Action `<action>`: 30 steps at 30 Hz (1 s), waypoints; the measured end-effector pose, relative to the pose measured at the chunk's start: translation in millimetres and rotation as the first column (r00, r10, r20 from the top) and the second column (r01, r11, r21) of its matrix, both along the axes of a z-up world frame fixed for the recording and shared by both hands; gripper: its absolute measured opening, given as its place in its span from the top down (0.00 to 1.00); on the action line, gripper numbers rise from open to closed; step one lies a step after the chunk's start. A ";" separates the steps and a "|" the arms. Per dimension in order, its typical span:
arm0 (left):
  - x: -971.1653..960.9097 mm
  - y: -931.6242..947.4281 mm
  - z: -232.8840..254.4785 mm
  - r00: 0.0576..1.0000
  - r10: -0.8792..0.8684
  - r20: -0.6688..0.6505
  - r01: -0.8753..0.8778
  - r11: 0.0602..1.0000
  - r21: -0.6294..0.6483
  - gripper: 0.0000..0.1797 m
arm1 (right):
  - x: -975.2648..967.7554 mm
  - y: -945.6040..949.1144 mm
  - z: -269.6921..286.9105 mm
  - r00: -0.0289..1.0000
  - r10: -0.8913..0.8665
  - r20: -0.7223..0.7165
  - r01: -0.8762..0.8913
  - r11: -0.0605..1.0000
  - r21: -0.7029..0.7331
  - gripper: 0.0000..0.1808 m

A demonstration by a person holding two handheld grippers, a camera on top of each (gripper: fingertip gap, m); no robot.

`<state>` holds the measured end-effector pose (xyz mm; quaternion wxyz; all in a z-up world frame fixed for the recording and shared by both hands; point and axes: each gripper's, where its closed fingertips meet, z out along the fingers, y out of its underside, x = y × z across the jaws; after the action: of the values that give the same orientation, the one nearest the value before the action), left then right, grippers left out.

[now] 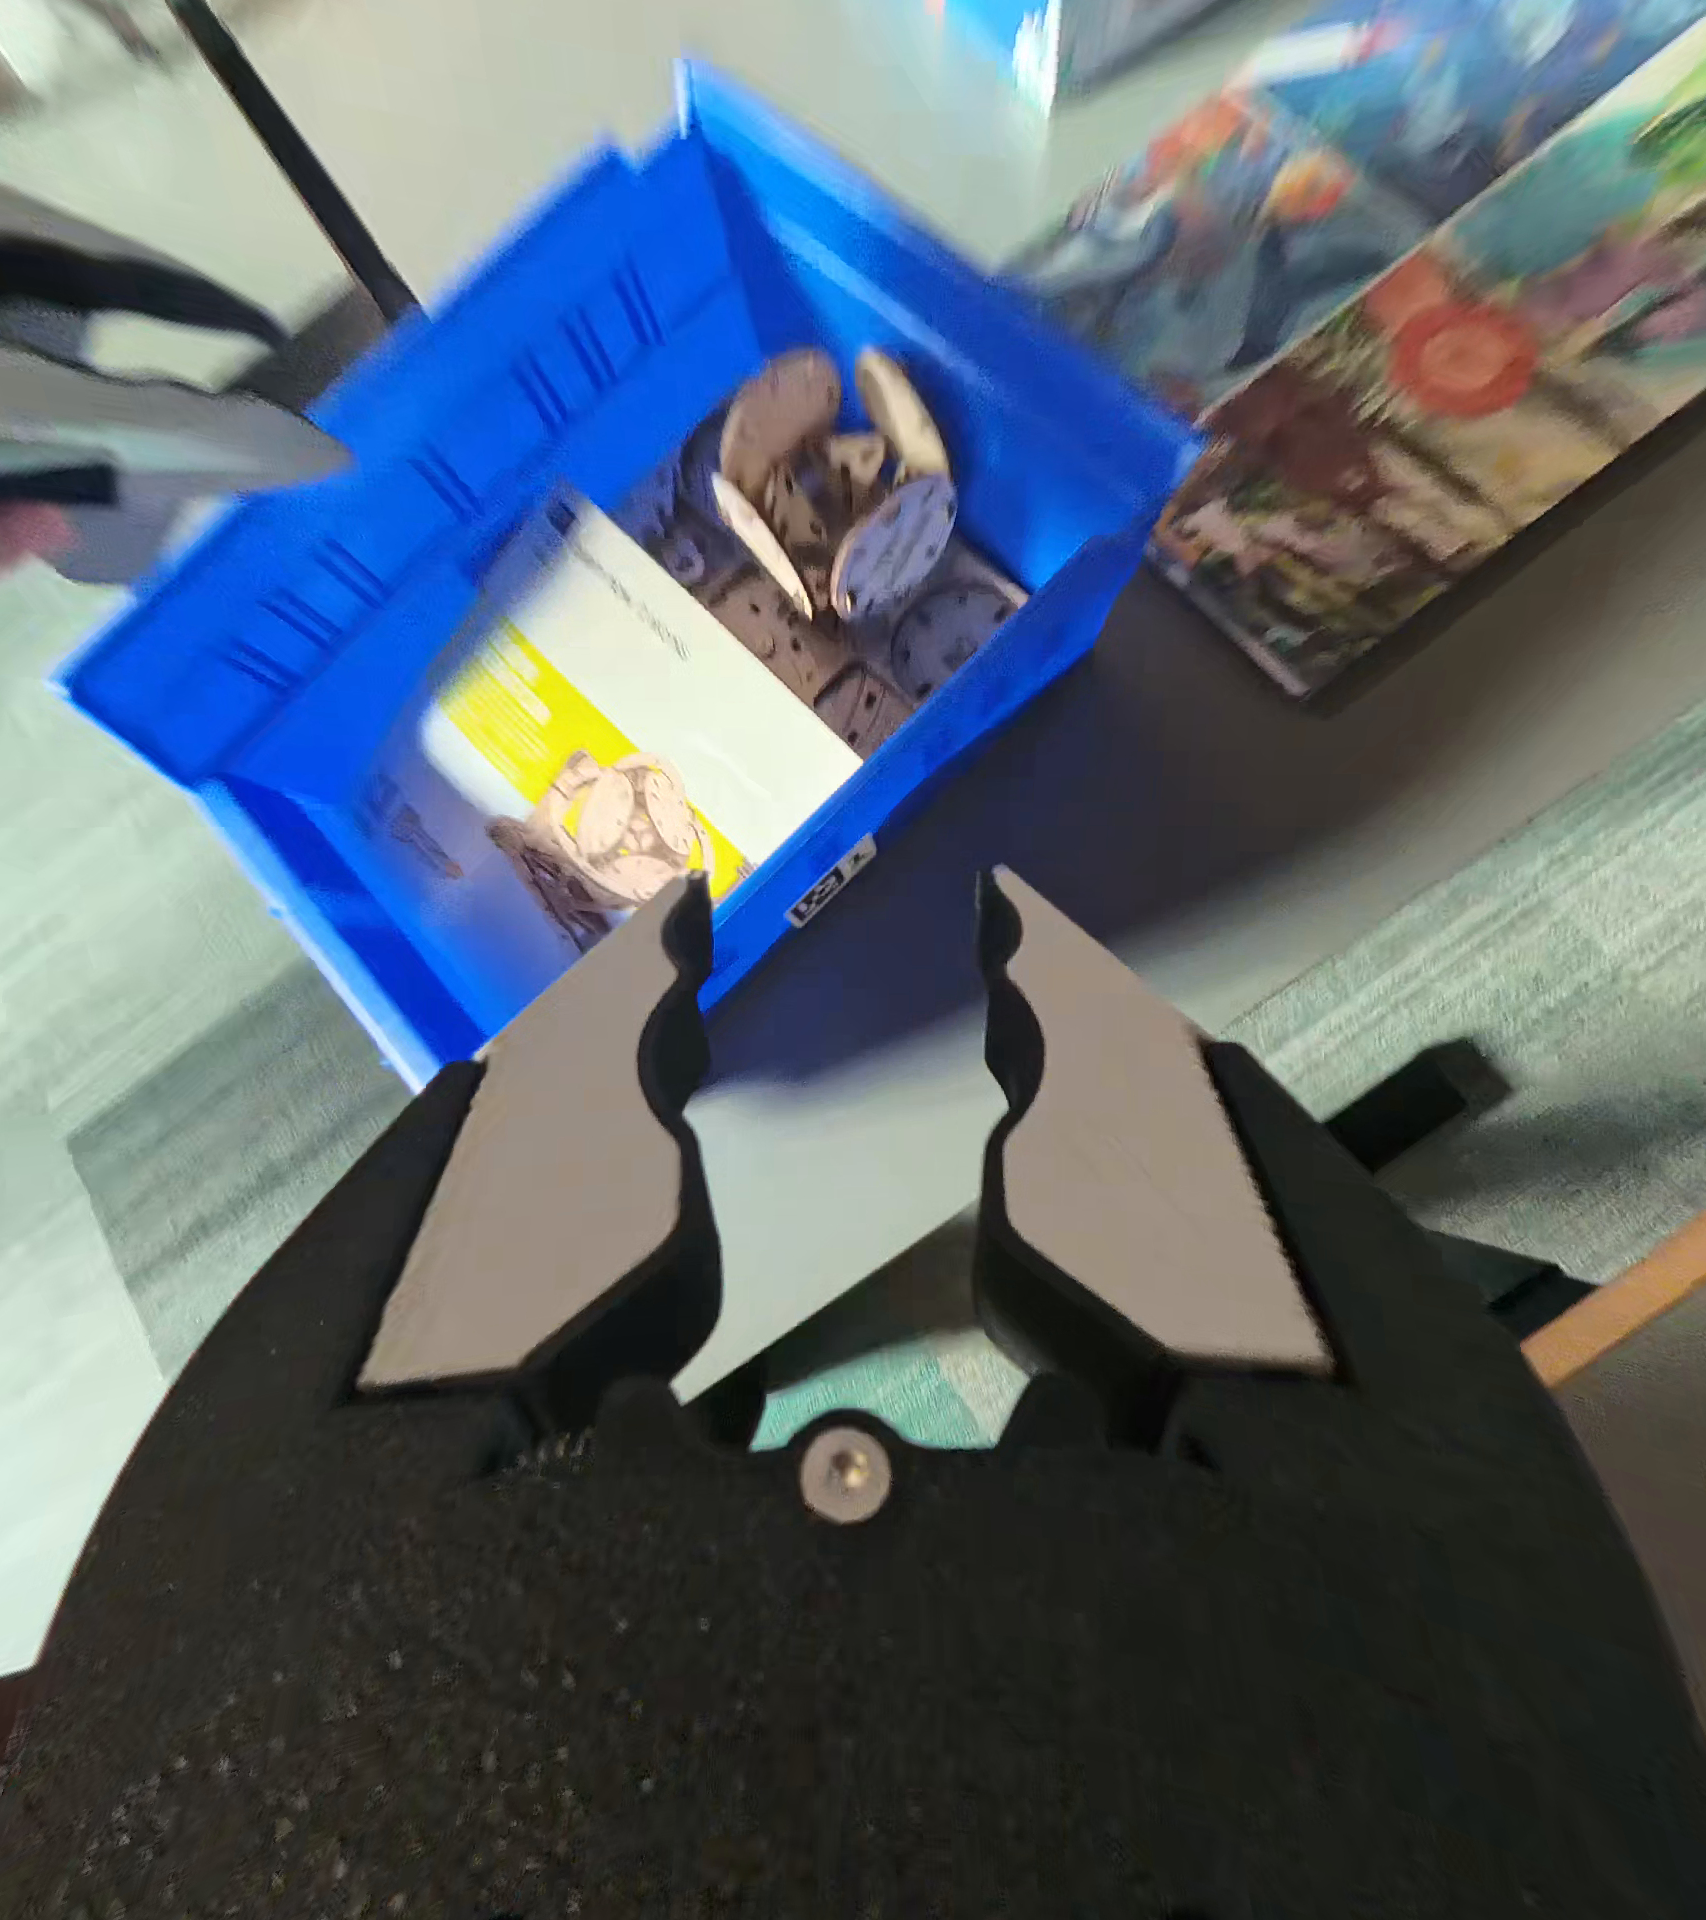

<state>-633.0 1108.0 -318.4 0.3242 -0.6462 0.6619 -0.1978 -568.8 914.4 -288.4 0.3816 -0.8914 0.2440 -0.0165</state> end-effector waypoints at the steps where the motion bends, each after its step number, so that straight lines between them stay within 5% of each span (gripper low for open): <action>1: 7.4 -31.7 16.1 0.997 -0.076 0.016 0.077 0.997 -0.032 0.74 | -3.4 -20.4 22.7 1.000 -0.012 0.013 0.011 0.998 0.064 0.72; 4: 19.3 -178.7 37.8 0.895 -0.445 -0.008 0.440 0.888 -0.136 0.74 | -27.1 -118.3 66.1 0.999 -0.025 0.033 0.017 0.978 0.206 0.69; 8: -20.2 -430.5 3.3 0.555 -0.829 -0.074 0.742 0.533 -0.406 0.66 | -77.3 -308.0 46.6 0.996 -0.087 -0.010 0.087 0.954 0.287 0.67; 15: -142.8 -813.9 -73.1 0.304 -0.947 -0.101 0.653 0.285 -0.701 0.61 | -208.7 -654.5 -50.5 0.935 -0.325 -0.144 0.349 0.916 0.197 0.67; 18: -117.7 -910.2 -54.5 0.102 -0.987 -0.122 0.781 0.156 -0.605 0.63 | -230.5 -777.1 -49.7 0.834 -0.523 -0.176 0.548 0.820 0.165 0.68; 24: 99.2 -1071.9 -22.3 0.083 -0.972 -0.219 0.910 0.163 -0.381 0.62 | -209.6 -957.8 -55.4 0.532 -0.806 -0.261 0.846 0.495 0.197 0.67; 30: 307.9 -1205.1 -66.6 0.187 -0.919 -0.348 0.923 0.285 -0.259 0.53 | -160.8 -1055.1 -80.8 0.292 -0.802 -0.521 0.945 0.159 0.286 0.65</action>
<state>-325.1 -97.2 -384.9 -0.0126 -0.1445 0.9691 -0.1994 -729.6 -140.7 -369.2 0.5024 -0.4200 0.7539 -0.0532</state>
